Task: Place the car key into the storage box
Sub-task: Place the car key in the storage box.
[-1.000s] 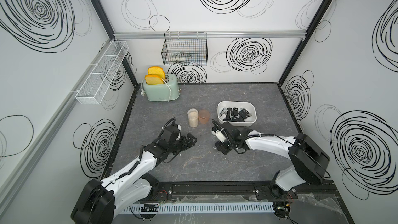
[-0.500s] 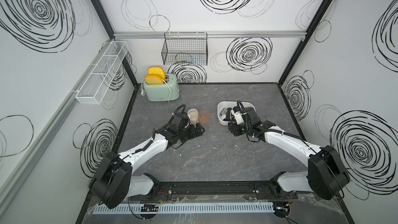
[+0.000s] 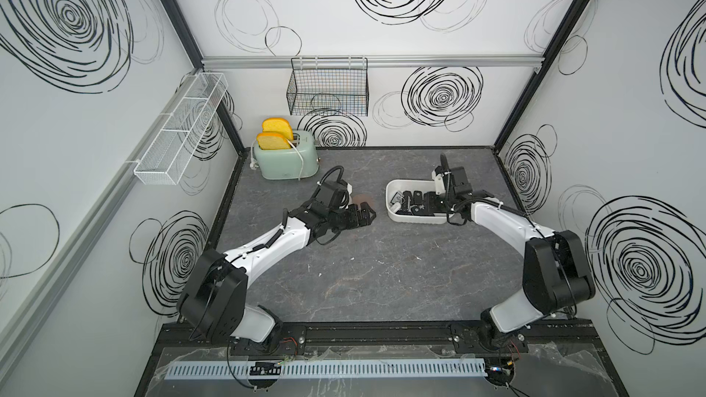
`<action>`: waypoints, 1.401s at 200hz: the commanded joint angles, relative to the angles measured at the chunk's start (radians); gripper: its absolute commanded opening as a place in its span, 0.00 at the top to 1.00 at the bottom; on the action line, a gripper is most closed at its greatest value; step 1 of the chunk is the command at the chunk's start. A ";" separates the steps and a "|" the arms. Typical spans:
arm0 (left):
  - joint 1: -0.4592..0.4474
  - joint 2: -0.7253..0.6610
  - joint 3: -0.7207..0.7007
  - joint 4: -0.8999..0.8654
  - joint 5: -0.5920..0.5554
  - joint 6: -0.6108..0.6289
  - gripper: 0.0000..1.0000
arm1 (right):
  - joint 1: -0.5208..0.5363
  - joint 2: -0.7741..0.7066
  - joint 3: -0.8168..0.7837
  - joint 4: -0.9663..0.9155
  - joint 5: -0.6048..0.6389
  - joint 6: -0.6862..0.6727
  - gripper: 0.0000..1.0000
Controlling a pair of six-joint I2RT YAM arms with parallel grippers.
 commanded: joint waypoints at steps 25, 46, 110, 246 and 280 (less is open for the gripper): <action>0.003 0.013 0.051 -0.058 -0.009 0.094 0.02 | -0.051 0.149 0.131 -0.029 0.022 -0.026 0.70; 0.008 -0.004 0.050 -0.076 -0.021 0.114 0.02 | -0.059 0.212 0.181 -0.043 0.025 -0.040 0.70; 0.027 -0.043 0.028 -0.098 -0.042 0.133 0.02 | -0.059 0.335 0.261 -0.063 0.000 -0.037 0.69; 0.127 -0.132 -0.043 -0.095 -0.036 0.103 0.02 | -0.105 0.084 0.169 0.045 0.055 -0.005 0.13; 0.211 -0.189 -0.081 -0.130 -0.071 0.150 0.02 | -0.148 -0.067 -0.071 0.312 0.158 -0.063 0.08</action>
